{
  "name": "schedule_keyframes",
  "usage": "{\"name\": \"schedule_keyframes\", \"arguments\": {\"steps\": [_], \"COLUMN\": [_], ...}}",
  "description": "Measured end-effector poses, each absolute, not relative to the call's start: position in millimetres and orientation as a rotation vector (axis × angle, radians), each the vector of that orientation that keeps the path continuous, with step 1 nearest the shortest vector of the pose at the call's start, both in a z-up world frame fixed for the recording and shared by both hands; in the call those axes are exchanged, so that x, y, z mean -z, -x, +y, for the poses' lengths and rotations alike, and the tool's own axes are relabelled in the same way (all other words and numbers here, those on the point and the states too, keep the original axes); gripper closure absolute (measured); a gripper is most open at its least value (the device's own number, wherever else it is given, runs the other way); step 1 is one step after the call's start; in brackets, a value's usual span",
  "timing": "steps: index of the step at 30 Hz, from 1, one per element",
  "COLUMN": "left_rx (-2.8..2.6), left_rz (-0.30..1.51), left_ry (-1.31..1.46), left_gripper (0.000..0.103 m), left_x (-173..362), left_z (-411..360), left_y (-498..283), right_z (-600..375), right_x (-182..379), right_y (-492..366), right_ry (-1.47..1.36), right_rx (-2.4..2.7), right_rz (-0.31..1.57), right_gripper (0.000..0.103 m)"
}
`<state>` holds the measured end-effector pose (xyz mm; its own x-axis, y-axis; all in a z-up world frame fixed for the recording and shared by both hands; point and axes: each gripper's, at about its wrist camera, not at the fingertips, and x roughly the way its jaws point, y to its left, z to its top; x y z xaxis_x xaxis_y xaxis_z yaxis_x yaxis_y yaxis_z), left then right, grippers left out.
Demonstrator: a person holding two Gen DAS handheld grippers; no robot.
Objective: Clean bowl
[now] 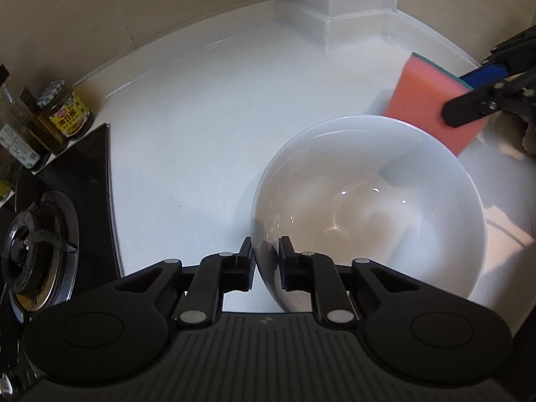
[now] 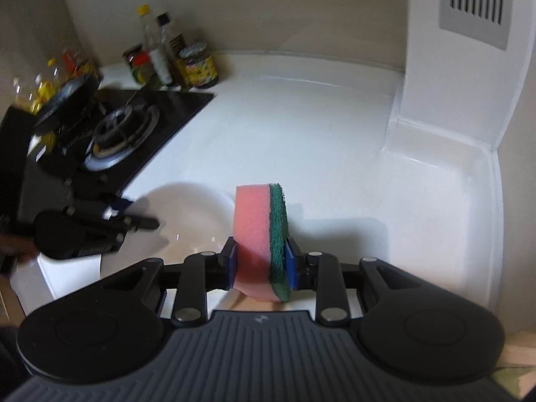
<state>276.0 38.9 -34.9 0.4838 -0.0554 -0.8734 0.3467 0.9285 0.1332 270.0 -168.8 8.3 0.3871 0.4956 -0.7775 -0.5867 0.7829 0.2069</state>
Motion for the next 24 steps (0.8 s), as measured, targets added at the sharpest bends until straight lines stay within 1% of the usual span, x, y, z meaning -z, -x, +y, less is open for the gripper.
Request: {"name": "schedule_keyframes", "arguments": {"steps": [5, 10, 15, 21, 23, 24], "left_rx": [0.388, 0.380, 0.234, 0.126, 0.108, 0.109], "left_rz": [1.009, 1.005, 1.036, 1.046, 1.038, 1.032], "left_ry": [-0.440, -0.499, -0.356, -0.210, -0.188, -0.183], "left_gripper": [0.087, 0.083, 0.082, 0.081, 0.084, 0.092], "left_x": [38, 42, 40, 36, 35, 34], "left_z": [35, 21, 23, 37, 38, 38], "left_y": [-285, -295, -294, -269, -264, -261], "right_z": [-175, -164, -163, -166, -165, -165], "right_x": [-6, -5, -4, -3, -4, -4], "right_y": [-274, -283, -286, -283, -281, -280], "right_ry": [0.056, 0.075, 0.073, 0.054, 0.052, 0.053], "right_rx": [-0.669, -0.642, -0.643, -0.635, -0.628, -0.626], "right_rz": [0.944, 0.933, 0.935, 0.928, 0.928, 0.927], "right_gripper": [0.078, 0.078, 0.078, 0.078, 0.078, 0.078]}}
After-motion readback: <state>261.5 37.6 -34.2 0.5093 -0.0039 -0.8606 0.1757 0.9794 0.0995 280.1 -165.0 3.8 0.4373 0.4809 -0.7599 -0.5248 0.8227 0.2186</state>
